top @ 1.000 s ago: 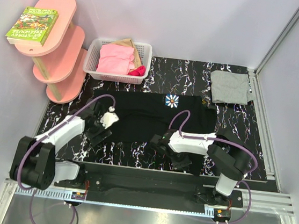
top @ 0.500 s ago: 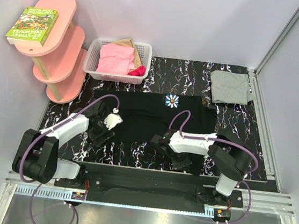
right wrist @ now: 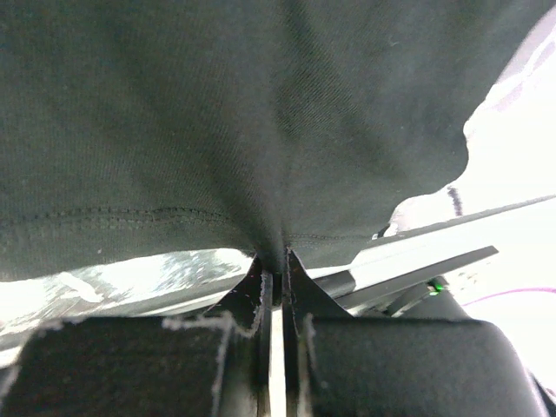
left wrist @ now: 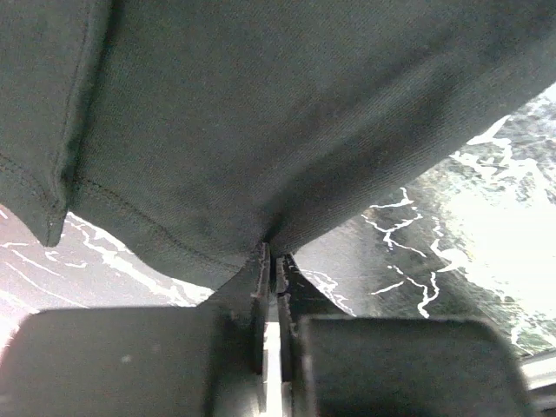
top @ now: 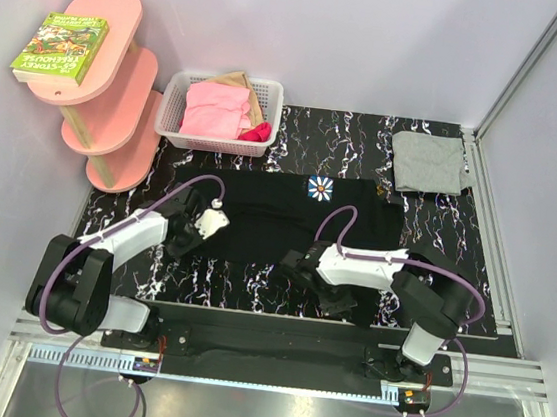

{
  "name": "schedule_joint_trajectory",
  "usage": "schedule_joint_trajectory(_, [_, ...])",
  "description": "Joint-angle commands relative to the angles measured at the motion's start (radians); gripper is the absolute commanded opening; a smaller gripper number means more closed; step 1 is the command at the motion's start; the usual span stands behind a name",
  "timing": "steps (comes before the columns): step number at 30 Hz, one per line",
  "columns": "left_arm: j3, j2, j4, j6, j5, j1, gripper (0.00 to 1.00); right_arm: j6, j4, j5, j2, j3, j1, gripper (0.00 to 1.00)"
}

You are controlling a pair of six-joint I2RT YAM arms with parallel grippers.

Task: Fold and stack the t-shirts
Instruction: Grap the side of the flattened tshirt closest away from the robot with both arms, then fold the other side of the tshirt into a rectangle

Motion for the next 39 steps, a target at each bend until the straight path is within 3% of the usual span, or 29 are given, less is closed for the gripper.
schedule_joint_trajectory(1, [-0.009,-0.011,0.022,0.033,-0.064,0.004,0.0,0.053,0.102,-0.064,-0.059,-0.002,0.0,0.0])
schedule_joint_trajectory(6, [-0.004,-0.118,-0.082,0.074,-0.075,0.004,0.0,0.073,0.011,-0.123,-0.192,-0.005,0.022,0.0])
schedule_joint_trajectory(10, [-0.026,-0.235,-0.15,0.105,-0.095,0.004,0.12,0.091,-0.067,-0.173,-0.283,-0.004,0.051,0.0])
schedule_joint_trajectory(13, [-0.049,-0.313,-0.234,0.128,-0.106,0.004,0.15,0.119,-0.141,-0.19,-0.35,-0.007,0.075,0.0])
schedule_joint_trajectory(22, [-0.07,-0.493,-0.34,0.186,-0.158,0.004,0.18,0.121,-0.314,-0.196,-0.436,0.035,0.107,0.0])
schedule_joint_trajectory(28, [-0.005,-0.41,-0.253,0.22,-0.181,0.005,0.19,0.079,-0.34,-0.095,-0.397,0.131,0.092,0.0])
schedule_joint_trajectory(39, [0.262,-0.047,-0.122,0.264,-0.187,0.073,0.16,-0.085,-0.287,-0.005,-0.358,0.257,-0.126,0.0])
